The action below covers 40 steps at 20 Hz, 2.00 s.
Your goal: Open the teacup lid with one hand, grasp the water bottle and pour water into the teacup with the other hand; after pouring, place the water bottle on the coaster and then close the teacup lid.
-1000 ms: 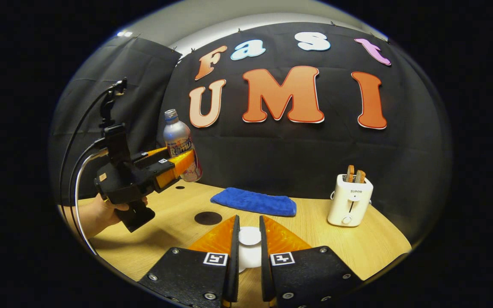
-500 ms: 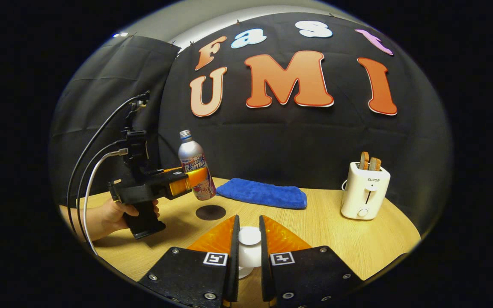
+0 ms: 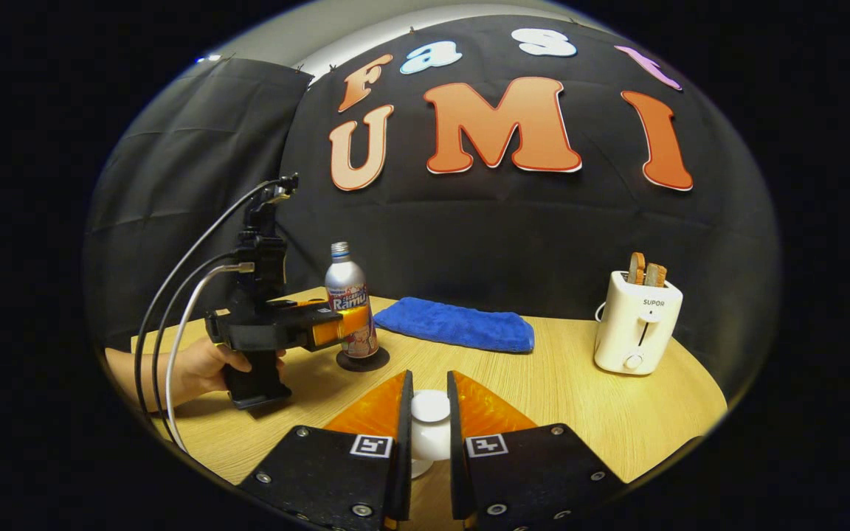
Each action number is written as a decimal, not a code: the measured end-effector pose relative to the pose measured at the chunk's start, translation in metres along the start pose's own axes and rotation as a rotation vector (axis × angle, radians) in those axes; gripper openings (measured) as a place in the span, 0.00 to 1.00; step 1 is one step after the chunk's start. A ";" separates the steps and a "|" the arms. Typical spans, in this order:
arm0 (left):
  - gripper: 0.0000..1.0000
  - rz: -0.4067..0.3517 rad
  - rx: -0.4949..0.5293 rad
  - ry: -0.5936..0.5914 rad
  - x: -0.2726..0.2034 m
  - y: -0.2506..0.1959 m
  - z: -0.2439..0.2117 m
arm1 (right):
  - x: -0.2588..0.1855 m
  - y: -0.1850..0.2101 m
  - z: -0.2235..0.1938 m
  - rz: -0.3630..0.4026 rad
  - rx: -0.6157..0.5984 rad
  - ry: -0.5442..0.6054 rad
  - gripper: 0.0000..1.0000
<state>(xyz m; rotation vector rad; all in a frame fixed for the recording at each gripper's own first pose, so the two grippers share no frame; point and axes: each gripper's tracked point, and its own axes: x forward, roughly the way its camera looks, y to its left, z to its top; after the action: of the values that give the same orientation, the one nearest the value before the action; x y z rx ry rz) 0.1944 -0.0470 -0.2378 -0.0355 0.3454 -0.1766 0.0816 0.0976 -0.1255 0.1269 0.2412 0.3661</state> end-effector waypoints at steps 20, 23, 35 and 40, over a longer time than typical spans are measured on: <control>0.98 -0.012 0.008 0.034 -0.037 0.005 -0.002 | 0.019 0.038 -0.043 0.055 -0.002 0.097 0.22; 0.98 -0.012 0.022 0.015 -0.053 0.006 0.003 | 0.022 0.039 -0.049 0.052 -0.003 0.098 0.22; 0.96 0.037 0.059 -0.086 -0.116 -0.001 0.046 | 0.004 0.022 -0.010 -0.037 -0.014 -0.029 0.48; 0.98 0.080 0.082 -0.160 -0.162 -0.008 0.080 | -0.026 0.004 0.035 -0.103 0.006 -0.141 0.74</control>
<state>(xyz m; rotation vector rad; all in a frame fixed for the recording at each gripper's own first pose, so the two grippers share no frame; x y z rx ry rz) 0.0700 -0.0257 -0.1075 0.0445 0.1795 -0.1079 0.0663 0.0887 -0.0854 0.1447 0.1086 0.2524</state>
